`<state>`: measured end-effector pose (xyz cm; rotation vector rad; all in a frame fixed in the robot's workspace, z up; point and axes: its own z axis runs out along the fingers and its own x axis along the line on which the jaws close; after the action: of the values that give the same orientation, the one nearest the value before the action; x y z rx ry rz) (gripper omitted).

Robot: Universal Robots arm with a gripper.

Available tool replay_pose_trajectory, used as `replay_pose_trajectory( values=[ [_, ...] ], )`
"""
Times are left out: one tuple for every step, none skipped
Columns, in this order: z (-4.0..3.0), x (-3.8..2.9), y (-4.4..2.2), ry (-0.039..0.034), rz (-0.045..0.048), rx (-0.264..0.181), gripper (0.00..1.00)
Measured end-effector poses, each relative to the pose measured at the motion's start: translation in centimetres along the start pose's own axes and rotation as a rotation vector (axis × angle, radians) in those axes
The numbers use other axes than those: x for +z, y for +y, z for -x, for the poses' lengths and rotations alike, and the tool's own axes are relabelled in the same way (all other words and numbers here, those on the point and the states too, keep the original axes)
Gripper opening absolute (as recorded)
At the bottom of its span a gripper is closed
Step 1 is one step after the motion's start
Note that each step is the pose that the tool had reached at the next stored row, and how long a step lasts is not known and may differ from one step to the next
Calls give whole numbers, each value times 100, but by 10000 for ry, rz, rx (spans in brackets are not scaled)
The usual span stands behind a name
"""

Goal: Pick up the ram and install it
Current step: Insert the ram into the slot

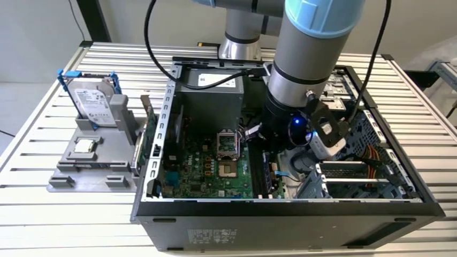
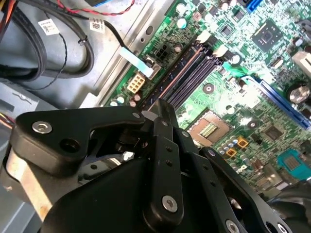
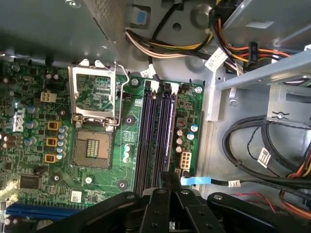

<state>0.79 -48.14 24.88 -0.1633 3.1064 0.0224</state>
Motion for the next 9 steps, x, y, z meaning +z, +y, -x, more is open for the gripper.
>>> replay_pose_trajectory(
  values=[
    [0,0,0,2,4,-126,0],
    [0,0,1,3,8,-251,0],
    [-1,1,1,4,13,-380,0],
    [-1,1,1,6,17,-514,0],
    [-1,0,1,8,21,-637,0],
    [-1,0,2,10,25,-776,0],
    [-2,0,2,12,29,-909,0],
    [-2,0,3,13,33,-1033,0],
    [-2,0,3,15,36,-1144,0]
  ],
)
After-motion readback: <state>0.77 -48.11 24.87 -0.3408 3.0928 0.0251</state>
